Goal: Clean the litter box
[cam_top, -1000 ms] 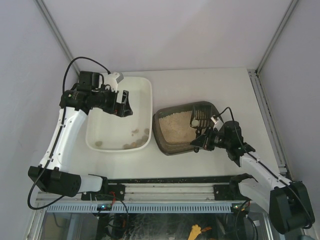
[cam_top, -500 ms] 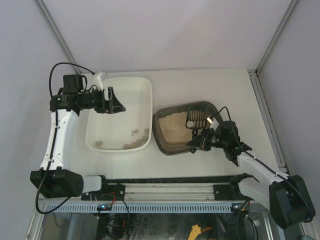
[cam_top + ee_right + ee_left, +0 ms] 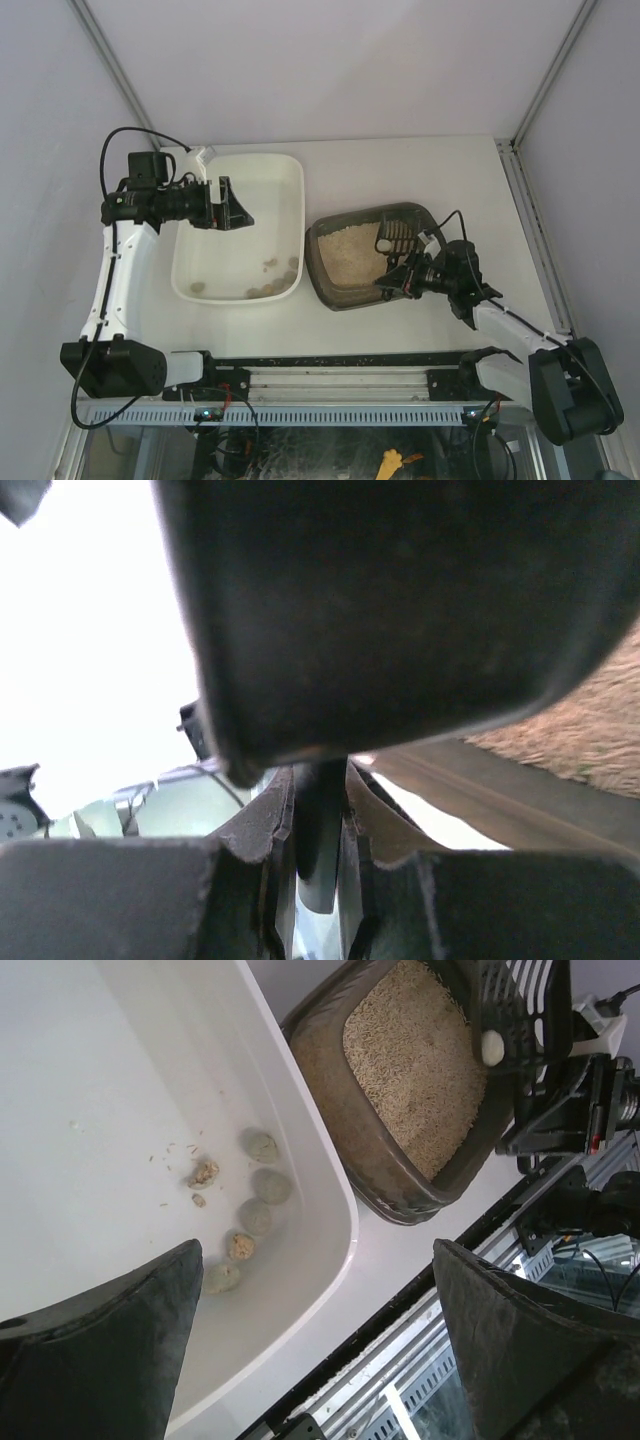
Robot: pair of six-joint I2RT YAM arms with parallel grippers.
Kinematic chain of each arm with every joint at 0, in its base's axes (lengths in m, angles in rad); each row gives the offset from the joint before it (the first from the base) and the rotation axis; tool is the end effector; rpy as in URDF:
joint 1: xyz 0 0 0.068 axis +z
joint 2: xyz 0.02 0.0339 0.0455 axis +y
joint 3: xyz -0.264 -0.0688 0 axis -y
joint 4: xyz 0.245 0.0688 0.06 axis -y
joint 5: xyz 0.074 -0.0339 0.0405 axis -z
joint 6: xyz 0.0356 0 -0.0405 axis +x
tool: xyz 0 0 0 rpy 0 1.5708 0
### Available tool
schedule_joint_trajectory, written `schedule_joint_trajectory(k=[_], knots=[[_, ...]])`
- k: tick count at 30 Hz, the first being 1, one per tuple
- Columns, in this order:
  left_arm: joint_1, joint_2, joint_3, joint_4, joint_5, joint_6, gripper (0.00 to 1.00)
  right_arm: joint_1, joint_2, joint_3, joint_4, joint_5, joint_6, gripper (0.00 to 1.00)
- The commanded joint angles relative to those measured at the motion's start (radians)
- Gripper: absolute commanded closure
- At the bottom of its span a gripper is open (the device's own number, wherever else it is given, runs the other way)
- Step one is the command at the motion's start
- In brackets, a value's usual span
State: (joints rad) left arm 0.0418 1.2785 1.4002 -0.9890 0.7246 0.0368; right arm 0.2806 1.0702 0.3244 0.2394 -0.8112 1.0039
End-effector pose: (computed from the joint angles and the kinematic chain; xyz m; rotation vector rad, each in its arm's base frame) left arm 0.2457 -0.0133 0.3788 0.3129 2.2912 -0.8344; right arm 0.1851 0.0802 0.1751 0.2639 2.3058 1.5674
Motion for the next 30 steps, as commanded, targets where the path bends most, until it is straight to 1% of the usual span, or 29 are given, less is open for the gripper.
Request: schedule_joint_trajectory(k=[1,2,3,4,6,8,9,11,12,13,15,16,17,20,21,23,26,27,30], knots=[[0.0,0.0,-0.015,0.028,-0.012,0.009,0.0,-0.033,-0.03,0.046,0.02,0.075,-0.028,1.0],[-0.001,0.003,-0.013,0.026,-0.017,0.008,0.0,0.008,-0.025,0.08,-0.023,0.091,-0.061,1.0],[-0.002,0.006,-0.012,0.022,-0.025,0.008,0.0,0.037,-0.004,0.101,-0.018,0.073,-0.063,1.0],[-0.003,0.01,-0.011,0.02,-0.032,0.009,0.0,0.034,0.027,0.107,0.024,0.033,-0.034,1.0],[-0.004,0.013,-0.014,0.018,-0.04,0.01,0.0,-0.027,0.069,0.087,0.105,-0.017,0.029,1.0],[-0.006,0.015,-0.012,0.019,-0.064,0.003,0.0,-0.064,0.062,0.059,0.139,-0.008,0.055,1.0],[-0.006,0.015,-0.009,0.018,-0.079,0.001,0.0,-0.044,0.057,0.068,0.111,0.011,0.038,1.0],[-0.005,0.014,-0.008,0.013,-0.085,0.003,0.0,0.038,0.07,0.112,0.042,0.036,-0.013,1.0],[-0.006,0.013,-0.013,0.014,-0.078,0.006,0.0,0.061,0.082,0.124,0.038,0.03,-0.017,1.0],[-0.006,0.011,-0.016,0.016,-0.072,0.006,0.0,0.061,0.088,0.123,0.048,0.021,-0.007,1.0],[-0.009,0.009,-0.02,0.02,-0.068,0.009,0.0,0.016,0.072,0.095,0.089,0.021,0.029,1.0],[-0.011,0.01,-0.018,0.018,-0.073,0.01,0.0,-0.006,0.056,0.075,0.109,0.031,0.041,1.0],[-0.011,0.012,-0.013,0.016,-0.077,0.011,0.0,-0.002,0.042,0.073,0.103,0.054,0.034,1.0],[-0.014,0.016,-0.014,0.01,-0.089,0.011,0.0,0.11,0.046,0.146,-0.033,0.099,-0.059,1.0],[-0.016,0.017,-0.015,0.013,-0.094,0.009,0.0,0.127,0.055,0.158,-0.037,0.084,-0.065,1.0],[-0.017,0.022,-0.015,0.017,-0.103,0.008,0.0,0.096,0.062,0.148,-0.014,0.062,-0.04,1.0],[-0.019,0.032,-0.003,0.01,-0.123,0.005,0.0,0.03,0.023,0.125,0.027,0.068,-0.007,1.0],[-0.022,0.033,-0.001,0.007,-0.141,0.003,0.0,0.039,0.02,0.136,0.019,0.071,-0.014,1.0],[-0.024,0.028,-0.012,0.012,-0.179,0.005,0.0,0.092,0.044,0.208,-0.077,0.06,-0.08,1.0]])
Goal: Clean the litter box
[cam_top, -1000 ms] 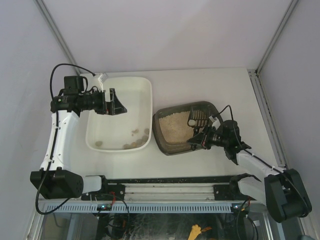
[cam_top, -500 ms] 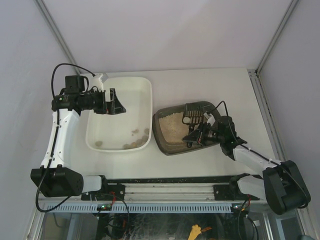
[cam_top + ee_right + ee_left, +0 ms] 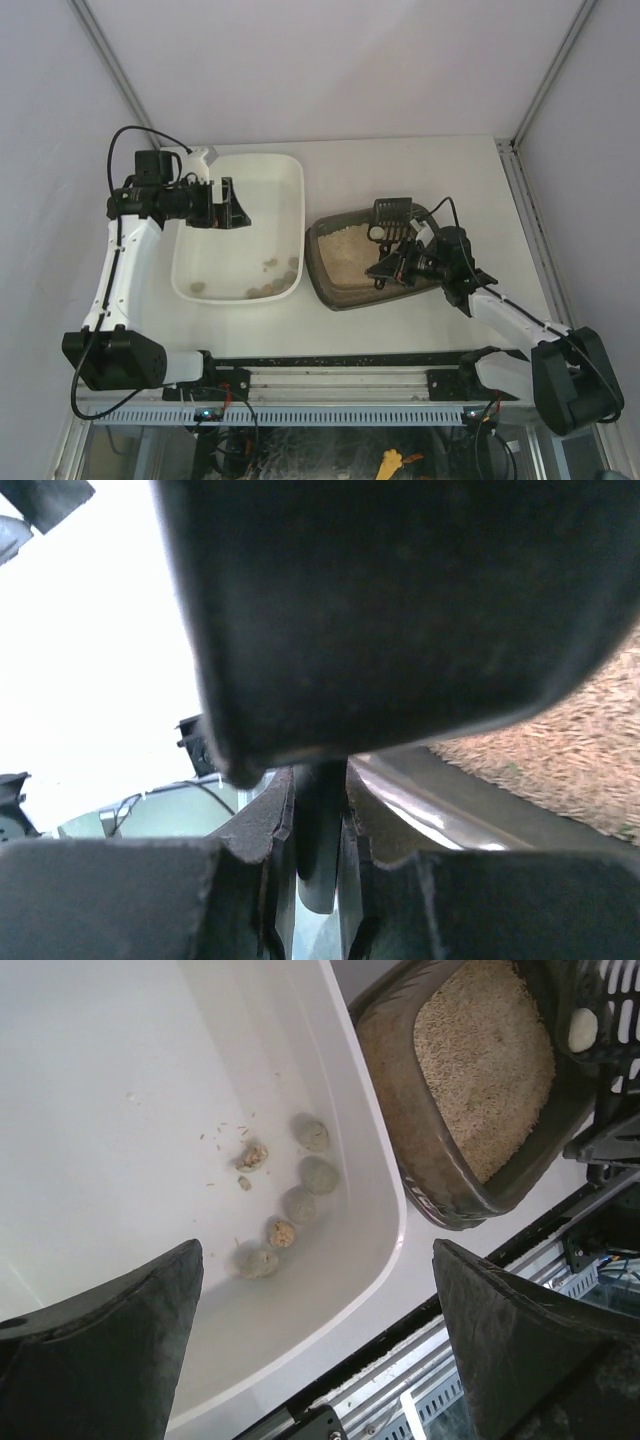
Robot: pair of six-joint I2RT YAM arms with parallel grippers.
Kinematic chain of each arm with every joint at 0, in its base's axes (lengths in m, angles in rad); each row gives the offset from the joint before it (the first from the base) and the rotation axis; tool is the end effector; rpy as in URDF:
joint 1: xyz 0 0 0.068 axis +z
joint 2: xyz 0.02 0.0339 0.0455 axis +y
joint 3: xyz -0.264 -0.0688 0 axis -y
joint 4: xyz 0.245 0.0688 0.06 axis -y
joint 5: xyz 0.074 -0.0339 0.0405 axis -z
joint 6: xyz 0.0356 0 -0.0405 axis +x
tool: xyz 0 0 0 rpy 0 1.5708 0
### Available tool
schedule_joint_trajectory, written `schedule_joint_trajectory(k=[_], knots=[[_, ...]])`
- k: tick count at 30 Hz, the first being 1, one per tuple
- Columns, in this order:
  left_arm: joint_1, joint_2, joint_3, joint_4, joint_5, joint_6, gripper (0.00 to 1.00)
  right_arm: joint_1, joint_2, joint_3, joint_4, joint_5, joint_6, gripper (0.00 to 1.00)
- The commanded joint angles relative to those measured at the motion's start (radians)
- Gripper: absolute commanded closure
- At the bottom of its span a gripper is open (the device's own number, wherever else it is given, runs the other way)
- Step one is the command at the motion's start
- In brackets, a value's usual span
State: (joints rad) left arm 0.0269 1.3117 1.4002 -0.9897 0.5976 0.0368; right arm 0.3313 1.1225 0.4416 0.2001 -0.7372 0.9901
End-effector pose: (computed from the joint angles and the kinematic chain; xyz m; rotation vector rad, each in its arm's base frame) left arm 0.2557 -0.0132 0.3690 0.2656 2.3680 -0.7032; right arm 0.2028 0.0951 0.1974 0.2281 2.2878 1.5155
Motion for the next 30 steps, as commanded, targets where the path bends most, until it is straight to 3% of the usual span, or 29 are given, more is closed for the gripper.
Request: schedule_joint_trajectory(k=[1,3,8,13,16,19,22,30], knots=[[-0.009,-0.008,-0.017,0.017,-0.055,0.005,0.0,0.03,-0.009,0.093,-0.047,-0.013,-0.067,1.0],[-0.011,-0.013,-0.024,0.024,-0.06,0.002,0.0,-0.007,-0.026,0.066,-0.032,0.005,-0.047,1.0],[-0.016,-0.011,-0.019,0.016,-0.089,0.0,0.0,0.09,0.027,0.079,0.008,-0.012,-0.029,1.0],[-0.031,-0.003,-0.009,0.005,-0.099,0.004,0.0,-0.008,0.044,-0.021,0.266,-0.084,0.129,1.0],[-0.049,0.011,0.022,-0.031,-0.115,0.021,0.0,0.099,0.092,0.086,0.128,-0.14,0.031,1.0],[-0.051,0.019,0.069,-0.048,-0.215,0.032,0.0,0.084,0.091,0.073,0.259,-0.186,0.137,1.0],[-0.034,0.009,0.121,-0.047,-0.335,0.044,0.0,0.096,0.08,0.084,0.275,-0.177,0.146,1.0],[0.101,0.076,0.318,-0.206,-0.289,0.087,0.0,0.156,0.204,0.304,0.137,-0.194,0.07,1.0]])
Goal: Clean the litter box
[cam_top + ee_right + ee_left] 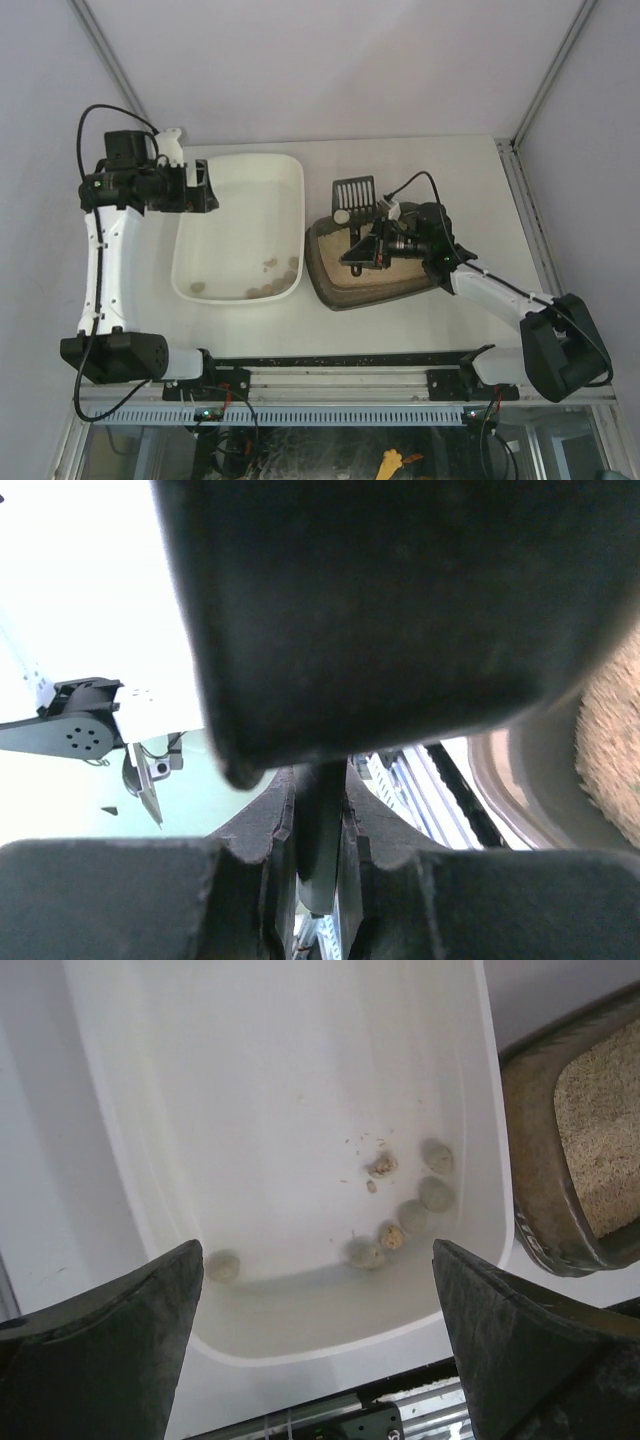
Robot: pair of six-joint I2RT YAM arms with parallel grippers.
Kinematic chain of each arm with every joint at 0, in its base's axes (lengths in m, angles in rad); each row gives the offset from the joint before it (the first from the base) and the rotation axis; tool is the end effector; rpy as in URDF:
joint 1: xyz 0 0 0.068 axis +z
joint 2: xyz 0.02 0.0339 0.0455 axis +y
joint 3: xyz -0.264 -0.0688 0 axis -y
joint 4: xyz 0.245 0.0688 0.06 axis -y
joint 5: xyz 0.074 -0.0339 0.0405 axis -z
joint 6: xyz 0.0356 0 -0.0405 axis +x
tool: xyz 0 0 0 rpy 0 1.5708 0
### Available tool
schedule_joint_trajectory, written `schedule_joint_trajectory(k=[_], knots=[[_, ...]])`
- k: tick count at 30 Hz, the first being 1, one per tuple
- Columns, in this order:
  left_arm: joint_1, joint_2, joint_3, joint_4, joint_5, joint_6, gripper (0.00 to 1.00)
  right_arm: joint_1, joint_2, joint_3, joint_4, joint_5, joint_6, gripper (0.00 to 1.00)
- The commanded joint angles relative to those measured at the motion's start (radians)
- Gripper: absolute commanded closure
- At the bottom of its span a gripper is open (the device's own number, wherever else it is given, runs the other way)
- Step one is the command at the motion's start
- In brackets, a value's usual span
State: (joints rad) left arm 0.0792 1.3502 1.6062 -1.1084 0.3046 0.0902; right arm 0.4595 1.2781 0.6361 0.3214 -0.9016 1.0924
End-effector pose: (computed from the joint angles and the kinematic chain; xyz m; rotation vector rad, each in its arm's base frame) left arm 0.2552 0.0095 0.4099 0.1507 2.3867 -0.2893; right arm 0.2271 0.1435 0.2373 -0.0441 2.2479 1.8061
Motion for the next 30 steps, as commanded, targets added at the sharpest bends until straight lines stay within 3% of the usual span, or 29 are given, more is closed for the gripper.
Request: schedule_joint_trajectory(k=[1,5,7,10,16,21,24,27,30], knots=[[0.061,0.05,0.136,-0.111,0.025,0.033,0.0,0.032,0.071,0.125,0.037,-0.041,-0.012,1.0],[0.102,0.054,0.176,-0.161,0.085,0.028,0.0,0.054,0.136,0.141,0.184,-0.073,0.085,1.0],[0.119,0.04,0.176,-0.16,0.091,0.021,0.0,0.078,0.155,0.166,0.159,-0.058,0.069,1.0],[0.144,0.019,0.174,-0.155,0.084,0.014,0.0,0.146,0.192,0.261,-0.052,0.015,-0.089,1.0],[0.299,-0.012,0.189,-0.11,0.042,-0.026,0.0,0.3,0.386,0.649,-0.589,0.265,-0.403,1.0],[0.388,-0.029,0.221,-0.112,0.052,0.017,0.0,0.44,0.507,0.877,-0.925,0.63,-0.617,1.0],[0.39,-0.048,0.209,-0.1,0.027,0.032,0.0,0.535,0.59,1.026,-1.094,0.94,-0.707,1.0],[0.389,-0.066,0.177,-0.07,0.032,0.027,0.0,0.631,0.672,1.144,-1.206,1.246,-0.773,1.0],[0.39,-0.081,0.147,-0.04,0.036,0.013,0.0,0.684,0.744,1.229,-1.278,1.404,-0.799,1.0]])
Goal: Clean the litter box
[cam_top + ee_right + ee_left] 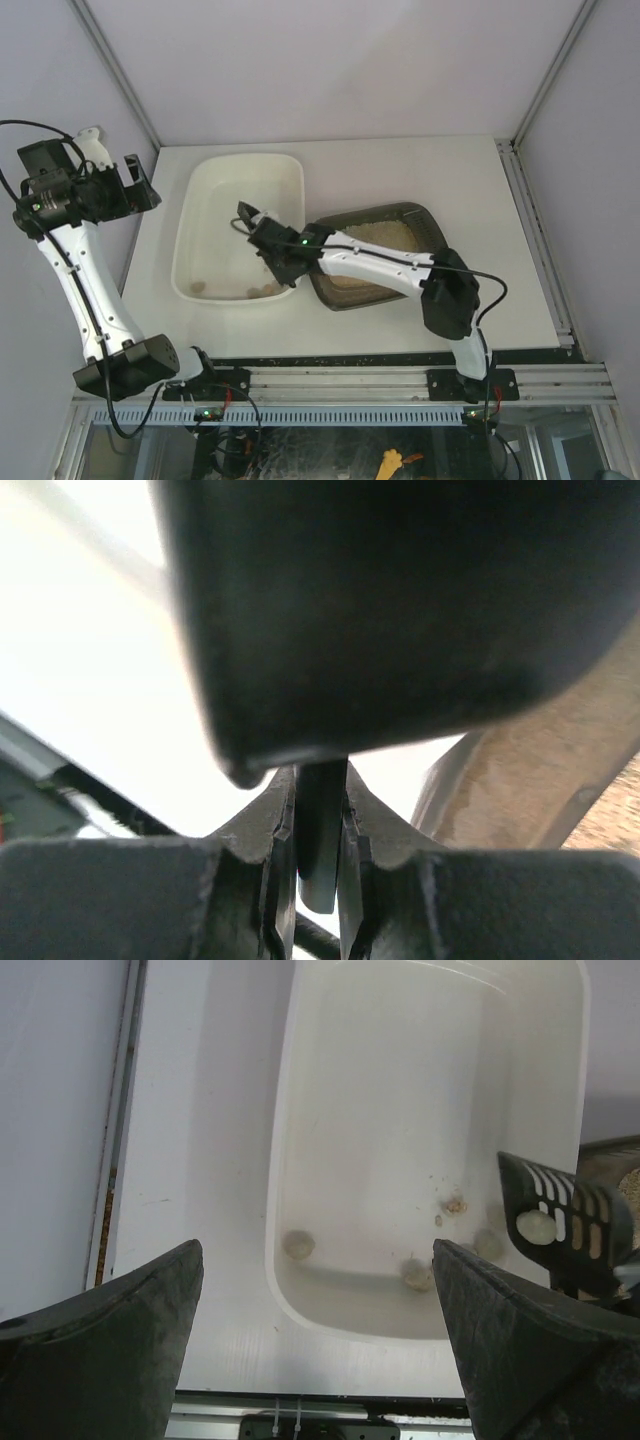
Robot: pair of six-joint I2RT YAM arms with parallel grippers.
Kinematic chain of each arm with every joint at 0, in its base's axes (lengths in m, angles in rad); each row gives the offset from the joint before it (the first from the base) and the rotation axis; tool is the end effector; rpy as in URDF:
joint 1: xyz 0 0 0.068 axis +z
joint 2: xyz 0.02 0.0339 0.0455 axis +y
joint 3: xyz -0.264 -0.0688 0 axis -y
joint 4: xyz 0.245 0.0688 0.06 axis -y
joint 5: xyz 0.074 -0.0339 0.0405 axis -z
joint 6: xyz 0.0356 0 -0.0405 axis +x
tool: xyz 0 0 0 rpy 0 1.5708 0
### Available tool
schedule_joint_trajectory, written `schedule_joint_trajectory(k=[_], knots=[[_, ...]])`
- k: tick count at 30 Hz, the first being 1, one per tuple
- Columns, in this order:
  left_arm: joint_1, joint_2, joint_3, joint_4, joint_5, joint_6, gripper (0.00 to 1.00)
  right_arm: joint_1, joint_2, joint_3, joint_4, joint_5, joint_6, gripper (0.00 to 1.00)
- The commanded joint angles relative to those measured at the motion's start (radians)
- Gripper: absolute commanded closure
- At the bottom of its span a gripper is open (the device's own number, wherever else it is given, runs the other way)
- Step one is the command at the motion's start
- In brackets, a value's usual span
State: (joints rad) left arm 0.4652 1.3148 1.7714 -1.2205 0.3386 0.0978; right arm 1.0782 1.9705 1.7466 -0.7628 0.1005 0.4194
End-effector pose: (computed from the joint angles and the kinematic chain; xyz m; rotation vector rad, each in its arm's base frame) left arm 0.2058 0.0900 0.4564 -0.2527 2.2698 -0.1039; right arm 0.2090 0.3818 0.2695 -0.8079 2.4854 0.4385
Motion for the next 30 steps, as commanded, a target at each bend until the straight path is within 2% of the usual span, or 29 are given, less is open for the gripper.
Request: schedule_joint_trajectory(k=[1,3,7,15,22,25,30], knots=[[0.004,-0.046,-0.021,0.073,0.007,0.005,0.0,0.086,0.077,0.135,-0.212,0.46,-0.137,1.0],[0.003,-0.042,-0.025,0.072,0.015,0.005,0.0,0.12,0.109,0.167,-0.251,0.579,-0.157,1.0],[0.002,-0.054,-0.057,0.093,-0.006,0.006,0.0,0.156,0.132,0.181,-0.278,0.694,-0.18,1.0],[0.004,-0.095,-0.119,0.139,-0.063,0.014,0.0,0.165,0.105,0.174,-0.283,0.711,-0.19,1.0],[0.002,-0.106,-0.155,0.153,-0.031,0.007,0.0,0.138,-0.082,0.085,-0.178,0.578,-0.173,1.0],[0.002,-0.106,-0.16,0.152,0.0,0.004,0.0,0.1,-0.198,-0.018,-0.124,0.496,-0.133,1.0],[-0.01,-0.111,-0.189,0.156,0.027,0.008,0.0,-0.1,-0.437,-0.314,0.01,0.241,0.036,1.0]])
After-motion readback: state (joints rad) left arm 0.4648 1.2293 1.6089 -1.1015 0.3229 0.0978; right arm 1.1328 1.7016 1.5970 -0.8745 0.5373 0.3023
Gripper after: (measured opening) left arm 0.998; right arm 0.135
